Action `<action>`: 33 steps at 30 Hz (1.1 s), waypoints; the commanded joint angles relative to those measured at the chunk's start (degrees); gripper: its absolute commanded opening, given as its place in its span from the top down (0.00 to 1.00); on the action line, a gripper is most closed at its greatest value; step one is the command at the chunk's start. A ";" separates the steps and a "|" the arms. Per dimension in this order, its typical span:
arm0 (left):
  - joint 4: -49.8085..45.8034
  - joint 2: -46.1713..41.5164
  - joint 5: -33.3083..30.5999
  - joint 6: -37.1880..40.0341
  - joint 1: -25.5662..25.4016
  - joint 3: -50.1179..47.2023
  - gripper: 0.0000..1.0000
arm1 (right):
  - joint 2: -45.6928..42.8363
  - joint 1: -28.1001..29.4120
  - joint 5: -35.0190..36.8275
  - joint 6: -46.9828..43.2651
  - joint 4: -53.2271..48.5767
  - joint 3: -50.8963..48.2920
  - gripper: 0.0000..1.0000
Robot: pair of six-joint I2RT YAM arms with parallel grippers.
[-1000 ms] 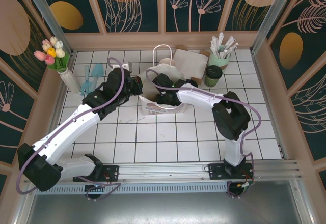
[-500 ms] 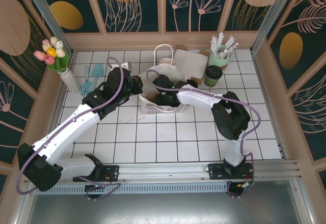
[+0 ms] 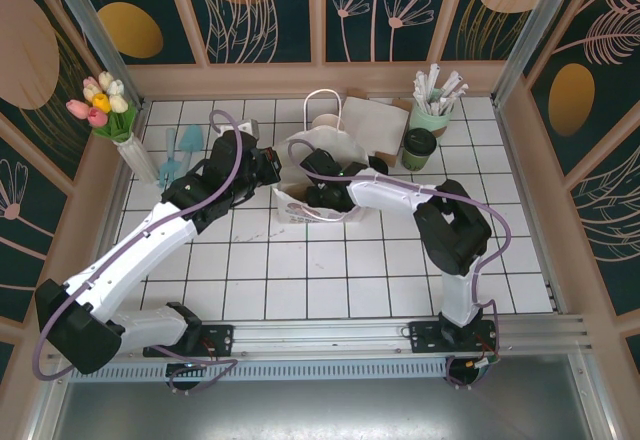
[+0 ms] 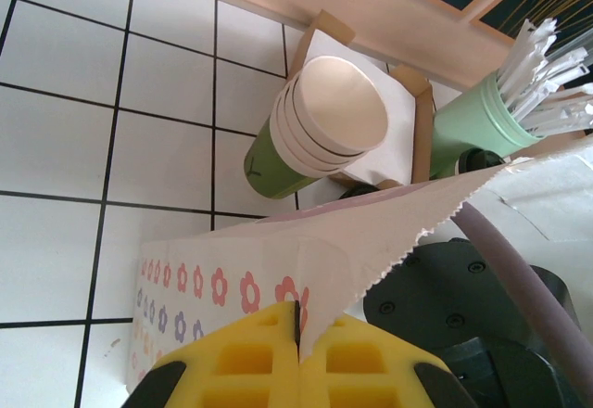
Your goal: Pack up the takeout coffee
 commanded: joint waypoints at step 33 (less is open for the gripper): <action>-1.54 1.53 1.08 5.76 0.62 2.67 1.00 | -8.20 -0.23 -9.91 -20.62 -5.20 6.79 0.01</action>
